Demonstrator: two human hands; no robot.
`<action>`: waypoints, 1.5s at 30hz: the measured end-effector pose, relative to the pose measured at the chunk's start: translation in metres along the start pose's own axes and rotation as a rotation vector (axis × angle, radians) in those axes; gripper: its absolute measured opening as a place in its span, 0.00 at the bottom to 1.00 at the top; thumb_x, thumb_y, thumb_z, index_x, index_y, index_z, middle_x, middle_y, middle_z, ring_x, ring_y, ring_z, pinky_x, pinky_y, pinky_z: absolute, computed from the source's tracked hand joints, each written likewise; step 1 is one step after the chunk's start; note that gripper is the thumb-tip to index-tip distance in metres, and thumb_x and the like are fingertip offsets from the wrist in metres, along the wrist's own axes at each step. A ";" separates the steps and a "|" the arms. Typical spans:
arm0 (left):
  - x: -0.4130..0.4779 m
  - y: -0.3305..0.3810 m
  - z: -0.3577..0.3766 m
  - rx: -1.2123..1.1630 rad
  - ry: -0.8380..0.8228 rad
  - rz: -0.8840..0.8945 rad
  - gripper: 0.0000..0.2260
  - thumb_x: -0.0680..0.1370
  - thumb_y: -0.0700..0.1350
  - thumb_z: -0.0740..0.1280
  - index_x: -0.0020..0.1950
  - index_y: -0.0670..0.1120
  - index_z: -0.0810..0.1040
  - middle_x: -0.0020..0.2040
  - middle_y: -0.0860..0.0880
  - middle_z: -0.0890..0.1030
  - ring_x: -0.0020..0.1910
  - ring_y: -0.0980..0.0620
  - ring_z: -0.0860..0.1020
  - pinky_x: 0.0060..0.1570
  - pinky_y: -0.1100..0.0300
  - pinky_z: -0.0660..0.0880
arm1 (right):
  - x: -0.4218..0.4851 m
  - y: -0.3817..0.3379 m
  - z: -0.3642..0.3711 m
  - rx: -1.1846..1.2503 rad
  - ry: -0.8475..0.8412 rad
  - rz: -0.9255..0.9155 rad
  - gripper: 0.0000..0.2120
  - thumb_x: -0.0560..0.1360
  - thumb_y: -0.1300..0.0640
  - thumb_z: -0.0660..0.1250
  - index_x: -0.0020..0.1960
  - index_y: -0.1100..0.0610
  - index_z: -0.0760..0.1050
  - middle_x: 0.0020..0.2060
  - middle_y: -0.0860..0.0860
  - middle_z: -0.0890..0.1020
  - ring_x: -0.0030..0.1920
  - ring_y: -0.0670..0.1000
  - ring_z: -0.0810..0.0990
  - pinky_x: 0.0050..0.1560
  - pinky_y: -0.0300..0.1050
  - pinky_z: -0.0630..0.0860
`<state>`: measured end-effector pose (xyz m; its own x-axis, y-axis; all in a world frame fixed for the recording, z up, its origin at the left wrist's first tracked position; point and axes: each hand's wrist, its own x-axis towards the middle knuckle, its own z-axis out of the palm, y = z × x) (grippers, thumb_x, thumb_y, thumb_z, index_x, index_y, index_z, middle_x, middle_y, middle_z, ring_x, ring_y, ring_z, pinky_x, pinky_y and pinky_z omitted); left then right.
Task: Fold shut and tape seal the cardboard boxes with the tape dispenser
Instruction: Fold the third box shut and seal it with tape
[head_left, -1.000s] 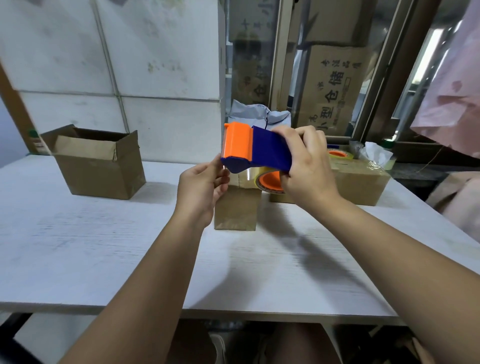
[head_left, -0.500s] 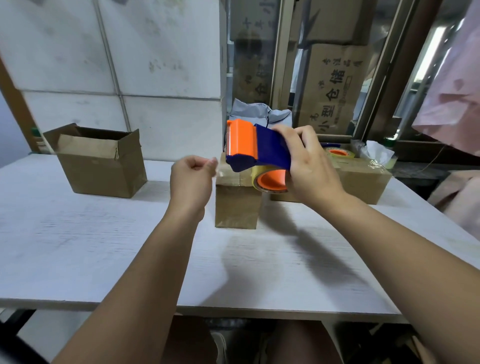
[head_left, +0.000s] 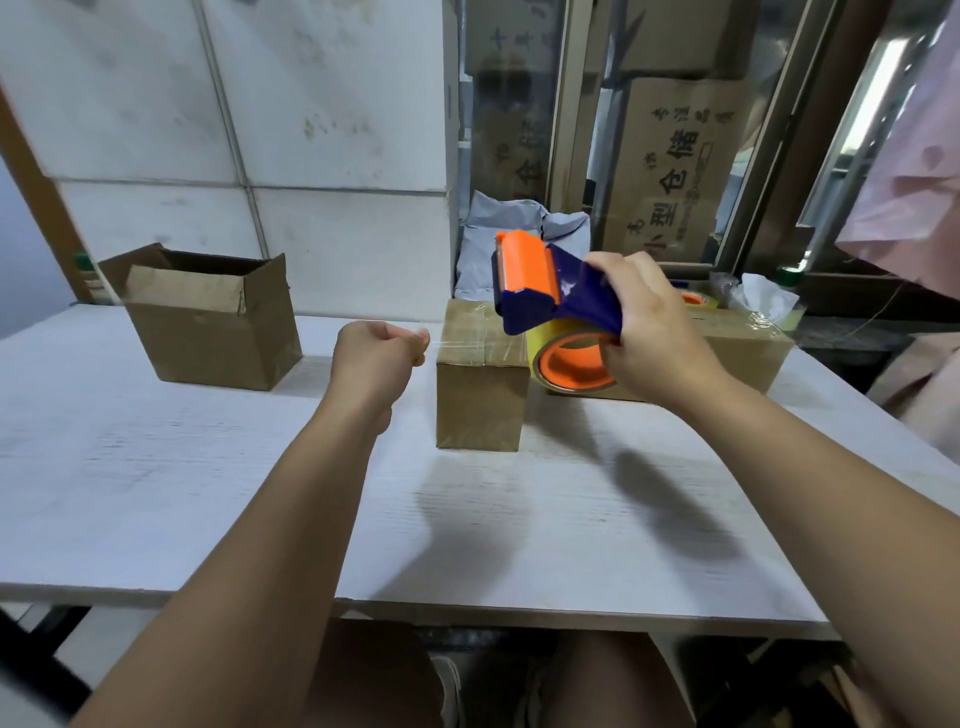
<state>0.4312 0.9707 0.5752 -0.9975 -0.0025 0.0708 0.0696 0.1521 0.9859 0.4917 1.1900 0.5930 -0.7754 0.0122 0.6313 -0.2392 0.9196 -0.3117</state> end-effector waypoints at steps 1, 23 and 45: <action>0.001 -0.001 -0.002 0.000 -0.002 -0.021 0.09 0.78 0.44 0.67 0.38 0.45 0.75 0.37 0.51 0.77 0.33 0.57 0.70 0.37 0.61 0.66 | -0.001 0.002 -0.001 -0.019 -0.017 -0.014 0.29 0.69 0.71 0.65 0.68 0.58 0.67 0.53 0.55 0.69 0.50 0.50 0.68 0.47 0.45 0.70; 0.015 -0.018 0.000 -0.216 -0.016 -0.292 0.06 0.73 0.44 0.71 0.38 0.45 0.78 0.37 0.51 0.78 0.25 0.54 0.57 0.24 0.64 0.56 | -0.013 0.033 0.003 -0.010 -0.091 0.069 0.31 0.67 0.75 0.64 0.68 0.58 0.68 0.54 0.54 0.70 0.53 0.49 0.67 0.51 0.41 0.65; 0.016 -0.031 0.008 -0.156 -0.022 -0.225 0.09 0.74 0.45 0.72 0.37 0.43 0.77 0.32 0.50 0.76 0.18 0.57 0.61 0.27 0.62 0.56 | -0.019 0.050 0.018 0.013 -0.137 0.100 0.33 0.67 0.75 0.64 0.69 0.56 0.67 0.60 0.55 0.70 0.57 0.48 0.67 0.55 0.40 0.65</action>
<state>0.4126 0.9744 0.5449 -0.9880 0.0028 -0.1547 -0.1547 -0.0041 0.9879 0.4840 1.2289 0.5522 -0.8677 0.0487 0.4946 -0.1641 0.9113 -0.3776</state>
